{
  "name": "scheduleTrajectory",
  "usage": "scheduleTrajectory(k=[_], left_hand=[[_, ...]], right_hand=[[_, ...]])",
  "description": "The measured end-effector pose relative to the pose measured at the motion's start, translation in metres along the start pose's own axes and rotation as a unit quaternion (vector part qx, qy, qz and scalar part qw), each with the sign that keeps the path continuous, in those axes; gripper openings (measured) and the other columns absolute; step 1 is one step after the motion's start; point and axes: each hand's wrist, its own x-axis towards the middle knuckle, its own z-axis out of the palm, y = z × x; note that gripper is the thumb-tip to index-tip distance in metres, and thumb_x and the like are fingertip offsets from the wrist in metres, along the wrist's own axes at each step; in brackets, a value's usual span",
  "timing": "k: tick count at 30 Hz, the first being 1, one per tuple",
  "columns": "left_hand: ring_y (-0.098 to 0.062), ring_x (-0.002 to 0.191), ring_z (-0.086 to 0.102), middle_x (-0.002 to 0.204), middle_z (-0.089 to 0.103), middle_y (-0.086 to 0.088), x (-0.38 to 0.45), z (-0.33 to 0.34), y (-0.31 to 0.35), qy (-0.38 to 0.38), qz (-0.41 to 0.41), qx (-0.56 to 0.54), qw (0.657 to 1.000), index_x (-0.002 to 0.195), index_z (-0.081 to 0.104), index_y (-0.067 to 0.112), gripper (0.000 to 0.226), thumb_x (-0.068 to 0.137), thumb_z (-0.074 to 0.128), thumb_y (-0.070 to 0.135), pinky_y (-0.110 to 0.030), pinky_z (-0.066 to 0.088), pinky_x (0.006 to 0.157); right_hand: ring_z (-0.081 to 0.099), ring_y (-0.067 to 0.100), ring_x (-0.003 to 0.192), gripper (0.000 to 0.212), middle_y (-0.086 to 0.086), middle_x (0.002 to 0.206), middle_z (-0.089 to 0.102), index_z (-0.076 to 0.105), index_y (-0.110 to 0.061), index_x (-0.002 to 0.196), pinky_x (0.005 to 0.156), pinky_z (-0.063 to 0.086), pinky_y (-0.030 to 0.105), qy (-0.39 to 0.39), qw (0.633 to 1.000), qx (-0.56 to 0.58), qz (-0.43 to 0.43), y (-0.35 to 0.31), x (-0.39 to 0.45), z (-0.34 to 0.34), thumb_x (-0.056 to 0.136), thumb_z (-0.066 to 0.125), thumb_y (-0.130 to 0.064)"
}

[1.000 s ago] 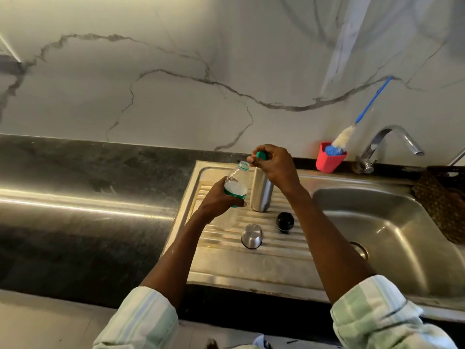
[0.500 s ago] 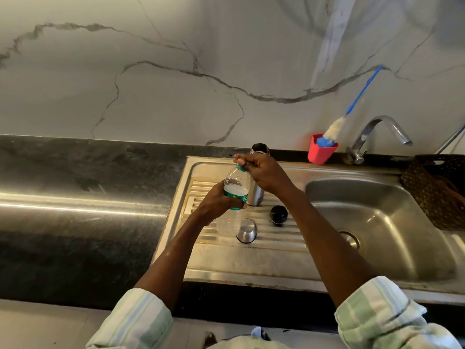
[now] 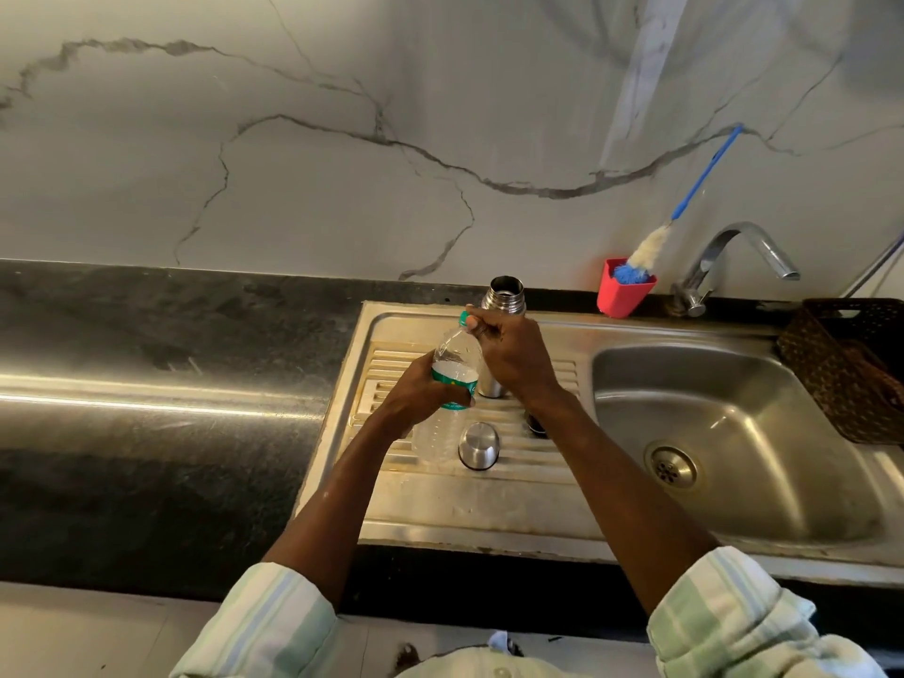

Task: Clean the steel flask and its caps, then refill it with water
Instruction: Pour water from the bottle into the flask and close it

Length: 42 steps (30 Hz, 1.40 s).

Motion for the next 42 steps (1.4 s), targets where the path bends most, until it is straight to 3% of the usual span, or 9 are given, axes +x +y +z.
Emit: scheduleTrajectory(k=[4,9,16,19,23,28,34,40,42], left_hand=[[-0.027,0.111,0.061,0.111,0.065,-0.007,-0.007,-0.013,-0.002,-0.066,0.017,-0.019,0.998,0.113,0.056,0.023,0.058,0.063,0.083,0.011,-0.039,0.052,0.099],[-0.022,0.107,0.061,0.110,0.065,-0.007,-0.014,-0.021,0.003,-0.187,0.019,-0.057,0.980,0.115,0.056,0.023,0.060,0.060,0.074,0.007,-0.033,0.050,0.098],[-0.009,0.090,0.058,0.100,0.060,0.007,-0.009,0.007,0.014,0.022,0.071,0.012,0.997,0.113,0.051,0.021,0.056,0.071,0.081,-0.002,-0.015,0.048,0.072],[-0.017,0.097,0.061,0.102,0.063,0.002,-0.006,0.000,0.014,-0.038,0.060,0.007,0.997,0.112,0.054,0.021,0.052,0.072,0.081,0.002,-0.020,0.051,0.079],[-0.026,0.108,0.062,0.109,0.066,-0.008,-0.003,-0.009,0.018,-0.144,0.043,-0.007,0.989,0.116,0.057,0.020,0.062,0.059,0.081,0.015,-0.035,0.052,0.097],[-0.018,0.093,0.066,0.097,0.069,-0.002,-0.002,0.020,0.025,-0.041,0.063,0.024,0.997,0.112,0.062,0.012,0.047,0.071,0.080,0.000,-0.019,0.050,0.073],[-0.025,0.104,0.065,0.107,0.070,-0.009,0.002,0.035,0.030,-0.170,0.026,-0.006,0.985,0.117,0.060,0.015,0.065,0.055,0.081,0.014,-0.031,0.054,0.090],[-0.014,0.090,0.065,0.094,0.067,0.002,0.017,0.085,0.060,-0.039,0.092,0.002,0.995,0.105,0.059,0.022,0.049,0.069,0.079,-0.005,-0.016,0.050,0.070],[-0.016,0.091,0.066,0.096,0.069,0.000,0.026,0.099,0.067,-0.029,0.112,-0.011,0.993,0.104,0.060,0.023,0.049,0.068,0.079,-0.005,-0.018,0.052,0.072]], right_hand=[[0.065,0.016,0.106,0.029,0.010,0.119,0.068,0.066,-0.005,0.120,0.088,0.054,0.023,-0.144,0.975,0.147,0.088,0.002,0.015,-0.025,0.093,0.063,-0.015],[0.061,0.021,0.118,0.029,0.010,0.126,0.064,0.062,-0.011,0.121,0.098,0.051,0.034,-0.278,0.910,0.293,0.097,0.003,0.019,-0.041,0.093,0.059,-0.013],[0.070,0.019,0.086,0.036,0.007,0.091,0.073,0.067,-0.004,0.097,0.083,0.059,0.037,0.001,0.992,0.097,0.086,-0.001,0.008,-0.010,0.077,0.081,-0.030],[0.066,0.022,0.100,0.038,0.005,0.103,0.070,0.063,-0.009,0.109,0.089,0.054,0.033,-0.082,0.980,0.138,0.118,0.002,0.010,-0.023,0.085,0.072,-0.037],[0.063,0.022,0.116,0.034,0.008,0.123,0.067,0.062,-0.008,0.122,0.100,0.050,0.034,-0.215,0.908,0.330,0.145,0.009,0.009,-0.044,0.095,0.055,-0.028],[0.069,0.019,0.092,0.028,0.008,0.101,0.075,0.073,-0.007,0.110,0.086,0.054,0.030,-0.003,0.966,0.215,0.143,0.004,-0.003,-0.026,0.089,0.069,-0.025],[0.059,0.028,0.120,0.031,0.014,0.125,0.065,0.064,-0.003,0.120,0.104,0.047,0.038,-0.183,0.902,0.371,0.127,0.018,-0.003,-0.074,0.094,0.055,-0.019],[0.069,0.016,0.091,0.017,0.000,0.095,0.075,0.074,-0.010,0.099,0.092,0.053,0.030,0.073,0.978,0.156,0.121,0.015,0.001,-0.087,0.086,0.072,-0.021],[0.069,0.013,0.093,0.015,0.001,0.100,0.074,0.072,-0.015,0.100,0.091,0.053,0.024,0.065,0.980,0.150,0.109,0.023,0.008,-0.104,0.086,0.072,-0.020]])
